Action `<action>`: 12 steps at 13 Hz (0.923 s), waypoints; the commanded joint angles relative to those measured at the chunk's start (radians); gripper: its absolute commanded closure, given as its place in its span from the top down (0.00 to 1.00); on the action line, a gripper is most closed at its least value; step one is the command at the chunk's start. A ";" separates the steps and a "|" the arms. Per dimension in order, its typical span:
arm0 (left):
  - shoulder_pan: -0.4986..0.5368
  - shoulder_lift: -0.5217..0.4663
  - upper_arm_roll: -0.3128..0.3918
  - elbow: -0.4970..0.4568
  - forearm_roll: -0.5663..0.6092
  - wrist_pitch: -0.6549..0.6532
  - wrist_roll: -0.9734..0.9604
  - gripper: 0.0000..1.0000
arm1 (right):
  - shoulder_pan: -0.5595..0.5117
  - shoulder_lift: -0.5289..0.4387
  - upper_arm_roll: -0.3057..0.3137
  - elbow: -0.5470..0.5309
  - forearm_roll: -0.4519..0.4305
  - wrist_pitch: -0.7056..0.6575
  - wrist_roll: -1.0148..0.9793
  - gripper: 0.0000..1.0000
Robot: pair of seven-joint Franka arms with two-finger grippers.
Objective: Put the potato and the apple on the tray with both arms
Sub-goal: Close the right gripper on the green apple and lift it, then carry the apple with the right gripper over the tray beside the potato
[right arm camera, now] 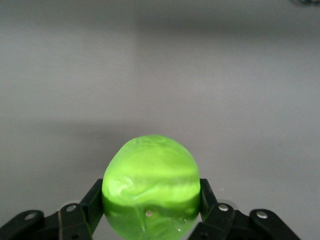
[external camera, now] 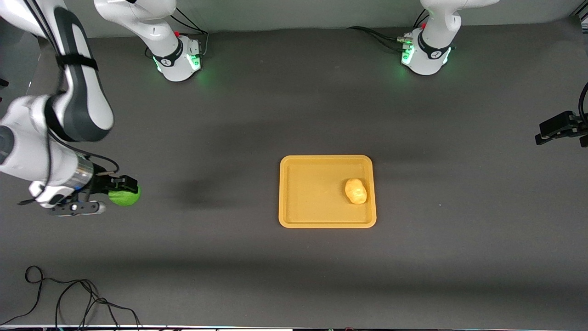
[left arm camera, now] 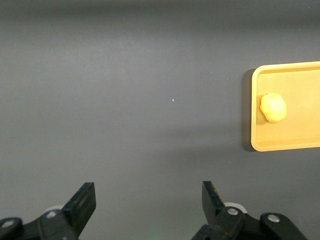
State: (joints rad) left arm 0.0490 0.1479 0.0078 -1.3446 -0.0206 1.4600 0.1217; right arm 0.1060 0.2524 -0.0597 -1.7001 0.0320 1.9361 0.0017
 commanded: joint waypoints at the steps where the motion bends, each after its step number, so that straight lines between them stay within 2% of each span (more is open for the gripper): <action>1: -0.029 -0.008 0.011 0.013 0.019 -0.016 0.004 0.94 | 0.124 0.097 -0.003 0.205 -0.017 -0.104 0.175 0.52; 4: -0.029 -0.008 0.011 0.013 0.034 -0.016 0.003 0.94 | 0.311 0.204 -0.003 0.363 -0.015 -0.124 0.442 0.52; 9: -0.031 -0.008 0.009 0.013 0.034 -0.010 -0.007 0.93 | 0.584 0.459 -0.003 0.660 -0.018 -0.154 0.907 0.52; 12: -0.031 -0.008 0.009 0.013 0.036 -0.015 -0.014 0.93 | 0.673 0.589 -0.003 0.785 -0.018 -0.138 1.006 0.50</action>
State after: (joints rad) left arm 0.0325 0.1477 0.0079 -1.3391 -0.0011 1.4600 0.1197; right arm 0.7469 0.7187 -0.0516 -1.0823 0.0246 1.8299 0.9551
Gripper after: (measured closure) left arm 0.070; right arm 0.220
